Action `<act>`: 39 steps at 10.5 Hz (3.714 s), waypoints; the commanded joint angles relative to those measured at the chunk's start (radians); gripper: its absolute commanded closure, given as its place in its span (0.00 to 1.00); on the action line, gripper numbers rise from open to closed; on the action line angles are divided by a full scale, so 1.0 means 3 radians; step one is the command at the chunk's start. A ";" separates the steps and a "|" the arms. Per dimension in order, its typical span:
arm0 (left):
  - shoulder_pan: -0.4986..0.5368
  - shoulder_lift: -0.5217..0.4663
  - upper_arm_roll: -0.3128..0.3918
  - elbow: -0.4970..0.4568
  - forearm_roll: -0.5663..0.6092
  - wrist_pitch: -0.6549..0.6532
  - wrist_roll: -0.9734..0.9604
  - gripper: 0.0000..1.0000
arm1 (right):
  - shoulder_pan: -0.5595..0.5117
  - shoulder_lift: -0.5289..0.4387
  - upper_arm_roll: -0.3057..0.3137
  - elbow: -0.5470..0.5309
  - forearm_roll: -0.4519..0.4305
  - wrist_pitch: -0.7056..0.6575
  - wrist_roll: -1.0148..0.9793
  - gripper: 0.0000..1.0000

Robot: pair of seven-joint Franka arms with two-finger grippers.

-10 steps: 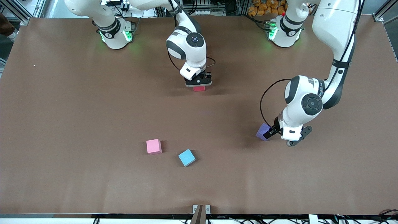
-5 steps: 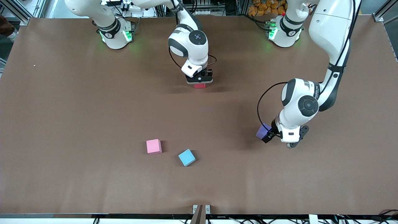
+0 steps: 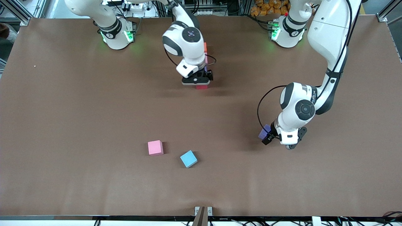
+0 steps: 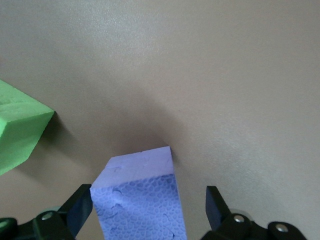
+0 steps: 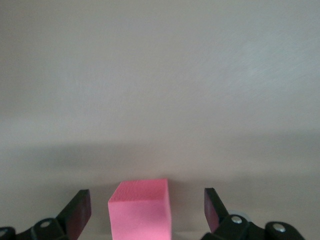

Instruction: Arrange blocks into number 1

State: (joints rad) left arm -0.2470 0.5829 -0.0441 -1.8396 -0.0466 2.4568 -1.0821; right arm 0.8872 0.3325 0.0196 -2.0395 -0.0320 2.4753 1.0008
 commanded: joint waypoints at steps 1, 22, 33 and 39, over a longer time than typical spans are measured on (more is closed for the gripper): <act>-0.0087 0.0117 0.0050 0.0027 -0.0039 0.0155 -0.0034 0.36 | -0.0628 -0.0667 0.0221 -0.0467 0.0004 -0.0095 -0.0119 0.00; -0.1380 0.0158 -0.0630 0.0139 0.0641 0.0171 0.0427 1.00 | -0.2896 -0.0894 -0.0305 0.1005 0.0009 -0.1921 -0.2830 0.00; -0.1426 0.0189 -0.0794 -0.0065 0.0636 0.0156 0.0166 0.61 | -0.2871 -0.0796 -0.0372 0.1700 0.0040 -0.2718 -0.2942 0.00; -0.1289 -0.0438 -0.0789 0.0209 0.0631 -0.0419 -0.0013 0.00 | -0.2804 -0.0842 -0.0377 0.1808 0.0020 -0.3005 -0.2947 0.00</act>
State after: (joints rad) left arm -0.6531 0.5732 -0.2769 -1.7982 0.1247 2.4543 -1.0587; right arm 0.0441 0.0684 -0.0869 -1.5262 -0.0317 1.6079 0.1290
